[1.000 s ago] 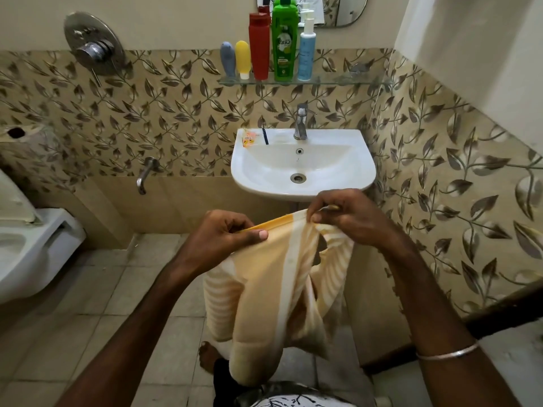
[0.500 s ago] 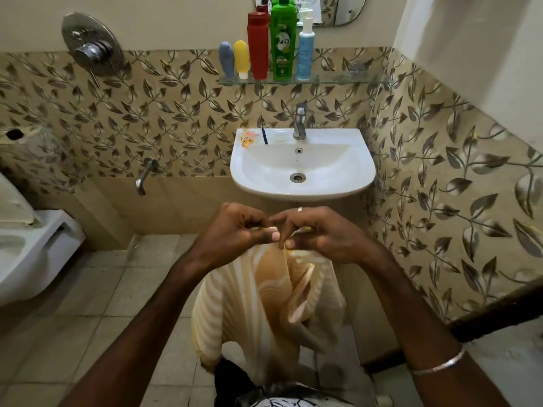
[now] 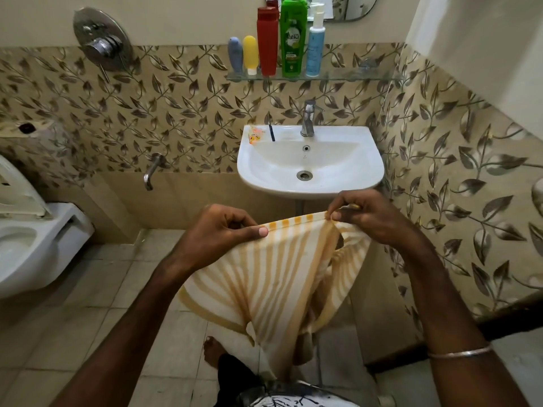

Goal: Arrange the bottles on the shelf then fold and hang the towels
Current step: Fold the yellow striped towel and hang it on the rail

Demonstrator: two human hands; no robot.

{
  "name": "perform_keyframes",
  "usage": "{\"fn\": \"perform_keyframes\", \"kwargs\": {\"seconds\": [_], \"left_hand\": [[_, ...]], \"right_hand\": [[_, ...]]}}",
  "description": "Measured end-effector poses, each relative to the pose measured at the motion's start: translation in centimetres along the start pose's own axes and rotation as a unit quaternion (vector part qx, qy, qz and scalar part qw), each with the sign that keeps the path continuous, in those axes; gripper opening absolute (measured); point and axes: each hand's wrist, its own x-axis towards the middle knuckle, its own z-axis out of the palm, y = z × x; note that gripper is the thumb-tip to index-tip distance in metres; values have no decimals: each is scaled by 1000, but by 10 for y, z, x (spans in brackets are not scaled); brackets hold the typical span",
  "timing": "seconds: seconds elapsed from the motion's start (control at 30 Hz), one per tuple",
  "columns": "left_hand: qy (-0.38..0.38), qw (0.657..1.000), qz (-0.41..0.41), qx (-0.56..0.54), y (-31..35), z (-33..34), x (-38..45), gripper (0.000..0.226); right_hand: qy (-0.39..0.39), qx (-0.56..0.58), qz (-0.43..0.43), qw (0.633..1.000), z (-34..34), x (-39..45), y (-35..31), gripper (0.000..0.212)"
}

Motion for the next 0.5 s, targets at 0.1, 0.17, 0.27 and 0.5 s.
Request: {"fn": "perform_keyframes", "kwargs": {"seconds": [0.1,0.17,0.27,0.5], "left_hand": [[12,1000,10,1,5,2,4,9],[10,1000,19,-8,10,6,8,7],[-25,998,53,7,18,18,13,8],[-54,997,56,-14,21,19,10,3]], "right_hand": [[-9,31,-3,999,4,-2,0,21],[-54,69,-25,996,13,-5,-8,19],[-118,75,-55,989,32,-3,-22,16],[-132,65,-47,988,48,3,-24,7]]}}
